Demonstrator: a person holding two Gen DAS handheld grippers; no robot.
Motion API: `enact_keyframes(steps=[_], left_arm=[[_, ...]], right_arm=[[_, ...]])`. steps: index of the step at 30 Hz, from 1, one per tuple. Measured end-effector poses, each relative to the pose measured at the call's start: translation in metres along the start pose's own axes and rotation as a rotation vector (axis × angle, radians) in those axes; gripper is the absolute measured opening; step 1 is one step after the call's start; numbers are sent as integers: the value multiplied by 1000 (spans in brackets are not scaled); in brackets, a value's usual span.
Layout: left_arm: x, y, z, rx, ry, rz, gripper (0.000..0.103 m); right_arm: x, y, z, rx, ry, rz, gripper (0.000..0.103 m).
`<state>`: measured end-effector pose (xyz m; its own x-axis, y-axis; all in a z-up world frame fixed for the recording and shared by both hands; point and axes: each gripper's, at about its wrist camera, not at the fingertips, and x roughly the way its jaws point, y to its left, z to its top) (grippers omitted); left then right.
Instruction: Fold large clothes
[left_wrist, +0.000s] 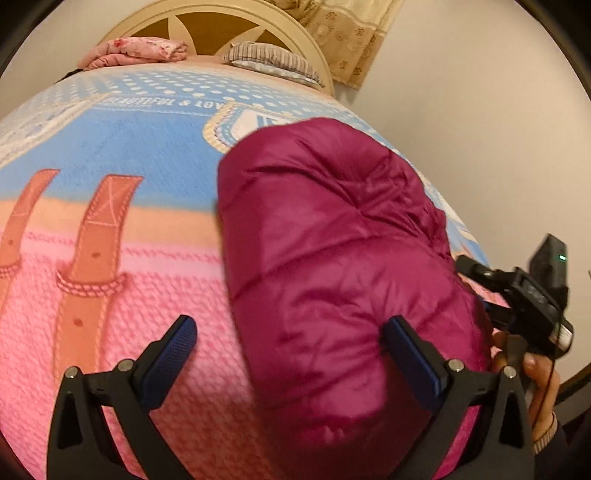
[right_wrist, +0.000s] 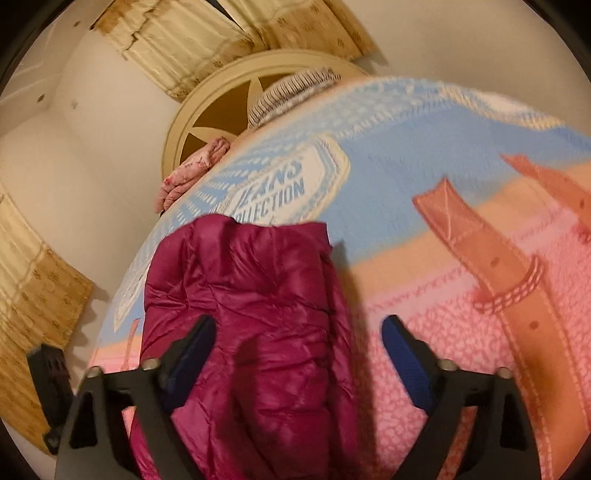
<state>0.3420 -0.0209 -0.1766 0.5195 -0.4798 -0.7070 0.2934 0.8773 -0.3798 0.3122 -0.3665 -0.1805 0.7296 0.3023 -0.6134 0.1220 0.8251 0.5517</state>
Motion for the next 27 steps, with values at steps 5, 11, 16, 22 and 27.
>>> enact_keyframes(steps=[5, 11, 16, 22, 27], left_arm=[[8, -3, 2, -3, 8, -44, 103], [9, -16, -4, 32, 1, -89, 78], [-20, -32, -6, 78, -55, -46, 49], [-75, -32, -16, 132, -136, 20, 38], [-121, 1, -24, 92, -194, 68, 38]], right_arm=[[21, -9, -7, 30, 100, 54, 69], [36, -17, -15, 99, 164, 186, 37], [20, 0, -20, 59, 149, 216, 26], [0, 48, -34, -5, 131, 297, 24], [2, 94, -47, -41, 141, 396, 24]])
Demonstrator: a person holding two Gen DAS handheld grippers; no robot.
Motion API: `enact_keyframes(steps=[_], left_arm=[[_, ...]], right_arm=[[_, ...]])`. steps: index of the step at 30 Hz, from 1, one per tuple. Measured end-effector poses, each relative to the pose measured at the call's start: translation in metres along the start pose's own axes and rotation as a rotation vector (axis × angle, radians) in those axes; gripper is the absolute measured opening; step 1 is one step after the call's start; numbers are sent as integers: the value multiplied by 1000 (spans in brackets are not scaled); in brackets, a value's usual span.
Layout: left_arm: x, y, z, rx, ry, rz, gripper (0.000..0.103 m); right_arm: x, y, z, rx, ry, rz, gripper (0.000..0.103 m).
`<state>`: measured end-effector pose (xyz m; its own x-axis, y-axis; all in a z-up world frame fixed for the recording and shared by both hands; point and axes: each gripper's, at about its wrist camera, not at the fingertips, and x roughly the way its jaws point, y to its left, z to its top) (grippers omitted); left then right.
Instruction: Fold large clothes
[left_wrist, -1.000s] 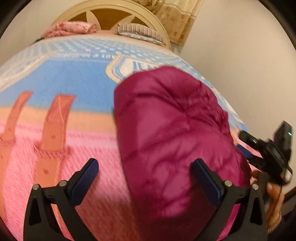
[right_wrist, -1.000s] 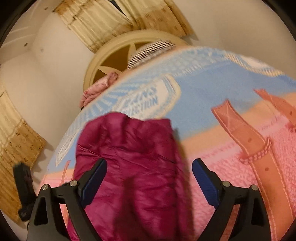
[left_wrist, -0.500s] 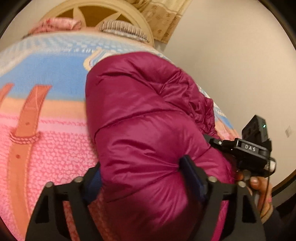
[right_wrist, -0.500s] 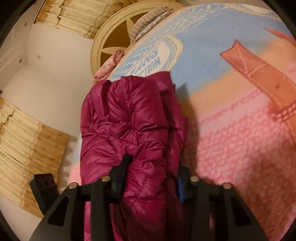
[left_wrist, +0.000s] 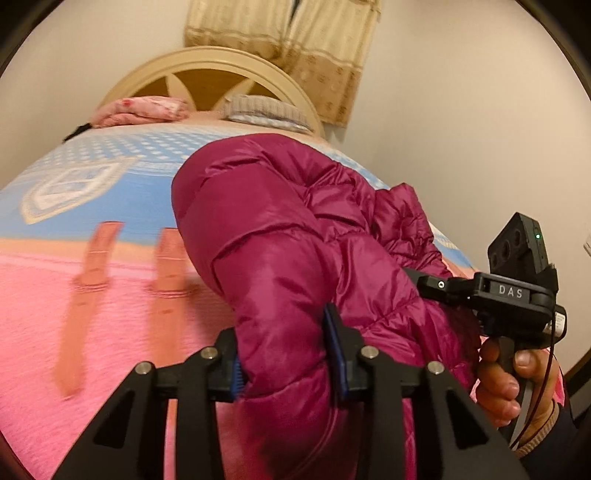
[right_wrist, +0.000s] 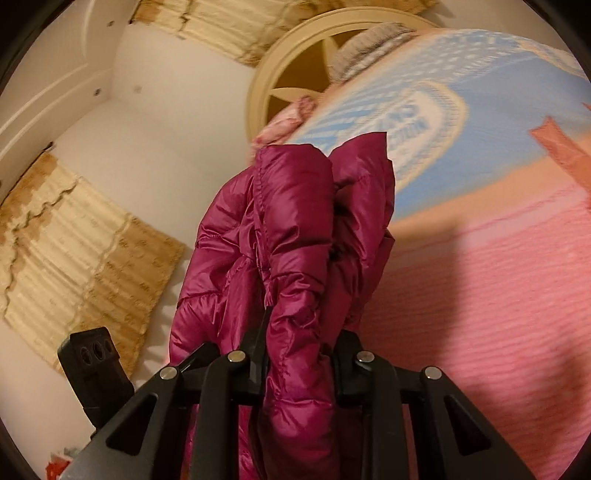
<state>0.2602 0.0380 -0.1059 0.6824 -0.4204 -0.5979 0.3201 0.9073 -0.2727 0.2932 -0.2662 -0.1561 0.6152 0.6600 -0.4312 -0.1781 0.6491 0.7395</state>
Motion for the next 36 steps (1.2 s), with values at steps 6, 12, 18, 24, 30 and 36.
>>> enact_keyframes(steps=[6, 12, 18, 24, 30, 36], left_arm=[[-33, 35, -15, -21, -36, 128, 38], [-47, 74, -29, -75, -43, 209, 38], [-45, 96, -39, -128, -36, 243, 38], [-48, 104, -44, -142, -29, 240, 38], [-45, 105, -44, -143, -34, 236, 38], [-57, 107, -54, -144, -41, 239, 38]], right_arm=[[54, 47, -11, -58, 73, 80, 24], [107, 80, -31, -79, 152, 128, 24], [149, 92, -45, -86, 220, 121, 24], [166, 90, -55, -87, 250, 120, 24], [165, 89, -56, -85, 257, 120, 24], [165, 95, -54, -88, 265, 126, 24]])
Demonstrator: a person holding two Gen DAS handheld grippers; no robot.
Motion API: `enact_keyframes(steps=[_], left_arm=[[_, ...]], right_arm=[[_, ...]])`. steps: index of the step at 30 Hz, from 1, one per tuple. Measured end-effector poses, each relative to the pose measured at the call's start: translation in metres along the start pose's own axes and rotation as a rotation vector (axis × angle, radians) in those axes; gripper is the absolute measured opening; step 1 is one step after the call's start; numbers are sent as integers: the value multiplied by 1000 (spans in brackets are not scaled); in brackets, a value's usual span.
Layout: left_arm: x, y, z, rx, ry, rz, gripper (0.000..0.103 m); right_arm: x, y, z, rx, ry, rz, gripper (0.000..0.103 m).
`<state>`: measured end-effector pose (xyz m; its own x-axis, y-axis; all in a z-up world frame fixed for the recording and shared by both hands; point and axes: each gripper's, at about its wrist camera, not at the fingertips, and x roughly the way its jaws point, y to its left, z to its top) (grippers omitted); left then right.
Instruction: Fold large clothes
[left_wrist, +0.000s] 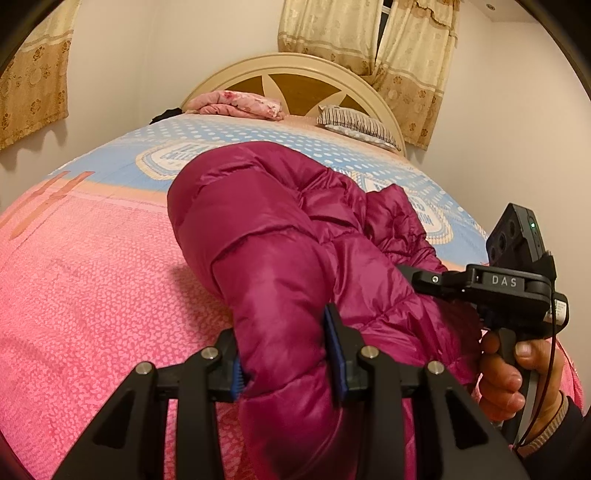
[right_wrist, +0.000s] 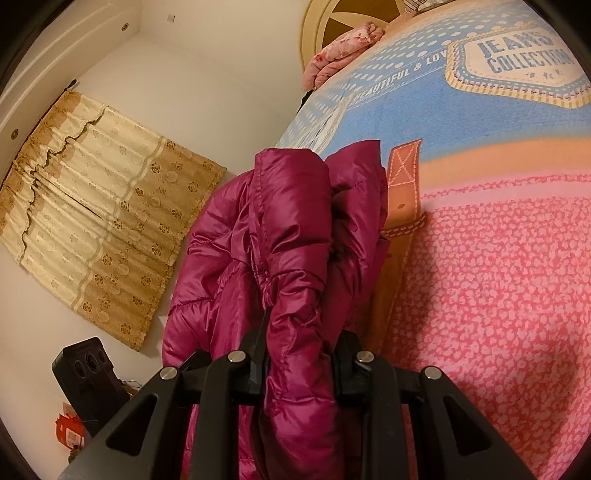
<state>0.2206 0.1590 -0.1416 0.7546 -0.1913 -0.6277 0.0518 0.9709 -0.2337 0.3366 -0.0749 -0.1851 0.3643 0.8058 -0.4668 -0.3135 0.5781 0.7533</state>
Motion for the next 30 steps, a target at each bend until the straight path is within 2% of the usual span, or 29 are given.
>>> enact_keyframes(steps=[7, 15, 21, 26, 30], left_arm=[[5, 4, -5, -1, 15, 20, 38], [13, 10, -12, -21, 29, 50, 55], [16, 11, -17, -11, 19, 102, 74], [16, 14, -20, -10, 6, 130, 89], [17, 18, -24, -18, 1, 138, 96]], right_arm=[[5, -1, -1, -18, 8, -20, 24], [9, -14, -3, 3, 12, -58, 24], [9, -17, -5, 2, 7, -79, 25], [10, -18, -7, 6, 6, -96, 31], [8, -25, -10, 12, -1, -114, 35]])
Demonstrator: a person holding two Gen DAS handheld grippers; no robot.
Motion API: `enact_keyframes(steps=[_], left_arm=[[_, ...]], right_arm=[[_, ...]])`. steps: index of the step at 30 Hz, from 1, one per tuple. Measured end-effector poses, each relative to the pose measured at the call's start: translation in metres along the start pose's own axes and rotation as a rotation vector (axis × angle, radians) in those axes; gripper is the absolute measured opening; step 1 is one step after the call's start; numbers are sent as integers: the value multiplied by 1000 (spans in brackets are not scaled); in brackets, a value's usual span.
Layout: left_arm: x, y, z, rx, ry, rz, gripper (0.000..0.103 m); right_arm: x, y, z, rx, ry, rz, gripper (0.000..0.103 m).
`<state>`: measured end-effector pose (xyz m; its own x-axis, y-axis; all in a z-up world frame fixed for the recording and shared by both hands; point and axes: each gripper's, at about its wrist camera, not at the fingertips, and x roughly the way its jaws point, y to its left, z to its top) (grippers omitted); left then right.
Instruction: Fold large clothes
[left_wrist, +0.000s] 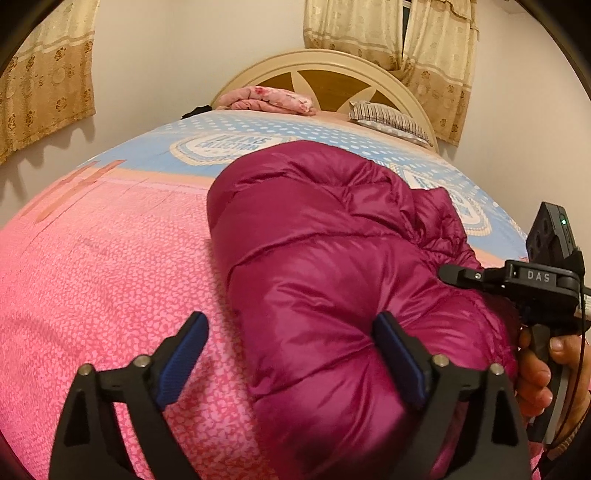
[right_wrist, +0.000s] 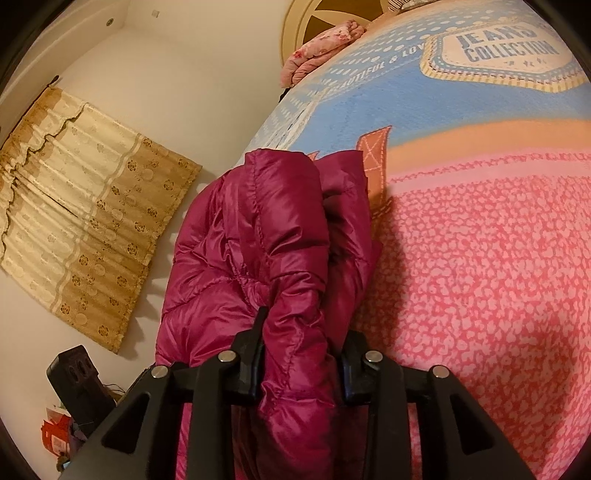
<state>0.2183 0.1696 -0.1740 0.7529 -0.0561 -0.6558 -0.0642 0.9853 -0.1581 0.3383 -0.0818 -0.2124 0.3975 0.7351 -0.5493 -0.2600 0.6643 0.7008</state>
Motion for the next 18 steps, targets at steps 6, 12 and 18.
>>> enact_keyframes(steps=[6, 12, 18], left_arm=[[2, 2, -3, -10, 5, -3, 100], [-1, 3, -6, -14, 9, -1, 101], [-13, 1, -4, 17, -3, 31, 101]], right_arm=[[-3, -6, -1, -8, -10, -36, 46], [-10, -5, 1, -9, -17, -51, 48], [-20, 2, 2, -21, -38, -95, 48]])
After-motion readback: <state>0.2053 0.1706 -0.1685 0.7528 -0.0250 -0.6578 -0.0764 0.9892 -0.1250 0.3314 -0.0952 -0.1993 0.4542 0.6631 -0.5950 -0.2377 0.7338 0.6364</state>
